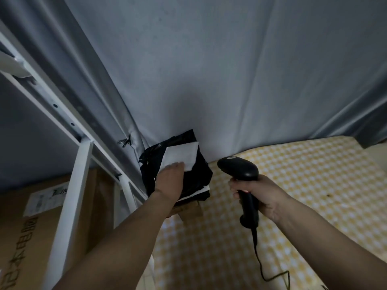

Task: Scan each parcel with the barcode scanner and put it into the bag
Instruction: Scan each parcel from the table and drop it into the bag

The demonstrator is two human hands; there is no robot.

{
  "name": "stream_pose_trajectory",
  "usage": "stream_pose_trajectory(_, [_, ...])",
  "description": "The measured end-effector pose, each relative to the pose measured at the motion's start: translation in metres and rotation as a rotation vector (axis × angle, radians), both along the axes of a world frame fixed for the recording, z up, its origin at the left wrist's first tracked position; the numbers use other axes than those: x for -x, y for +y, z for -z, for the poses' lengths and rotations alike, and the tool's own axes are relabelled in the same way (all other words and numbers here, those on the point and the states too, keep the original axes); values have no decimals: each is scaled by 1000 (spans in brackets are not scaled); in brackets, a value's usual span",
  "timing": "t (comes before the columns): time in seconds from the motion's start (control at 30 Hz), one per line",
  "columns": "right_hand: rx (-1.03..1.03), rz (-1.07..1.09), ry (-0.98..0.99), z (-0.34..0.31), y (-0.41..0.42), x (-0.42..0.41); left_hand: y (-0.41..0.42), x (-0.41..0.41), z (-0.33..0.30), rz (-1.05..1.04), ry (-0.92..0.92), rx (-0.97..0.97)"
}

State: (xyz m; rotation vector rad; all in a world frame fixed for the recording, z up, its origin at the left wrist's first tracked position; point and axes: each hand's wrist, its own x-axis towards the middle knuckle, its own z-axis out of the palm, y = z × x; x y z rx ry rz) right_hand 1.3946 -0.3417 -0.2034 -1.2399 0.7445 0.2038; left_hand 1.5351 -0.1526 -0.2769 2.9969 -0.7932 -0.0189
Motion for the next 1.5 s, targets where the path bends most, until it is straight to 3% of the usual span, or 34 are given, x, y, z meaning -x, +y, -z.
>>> stream_pose_trajectory(0.1, [-17, 45, -29, -5, -3, 2, -2, -1, -28, -246, -34, 641])
stream_pose_trajectory(0.17, [-7, 70, -55, -11, -5, 2, -9, -2, -45, -441, 112, 1033])
stream_pose_trajectory(0.27, [-7, 72, -126, -23, -4, 1, -20, -1, -64, -616, 813, 1697])
stream_pose_trajectory(0.33, [7, 73, -164, -30, -2, 1, -25, 9, -69, -631, 1092, 1872])
stream_pose_trajectory(0.47, [54, 58, -209, -41, 6, 4, -33, 33, -67, -606, 1283, 1918])
stream_pose_trajectory(0.67, [76, 25, -251, -50, 13, 10, -37, 59, -65, -465, 1382, 1869])
stream_pose_trajectory(0.83, [187, 54, -265, -54, 2, 20, -24, 54, -75, -429, 1424, 1664])
stream_pose_trajectory(0.93, [233, 34, -255, -56, -2, 24, -18, 42, -85, -363, 1328, 1457])
stream_pose_trajectory(1.07, [251, 27, -271, -61, 2, 30, -24, 33, -95, -358, 1041, 1189])
stream_pose_trajectory(1.2, [276, 106, -283, -62, 7, 36, -35, 33, -96, -457, 877, 1257])
stream_pose_trajectory(1.5, [264, 35, -319, -65, 7, 51, -49, 39, -90, -458, 893, 1283])
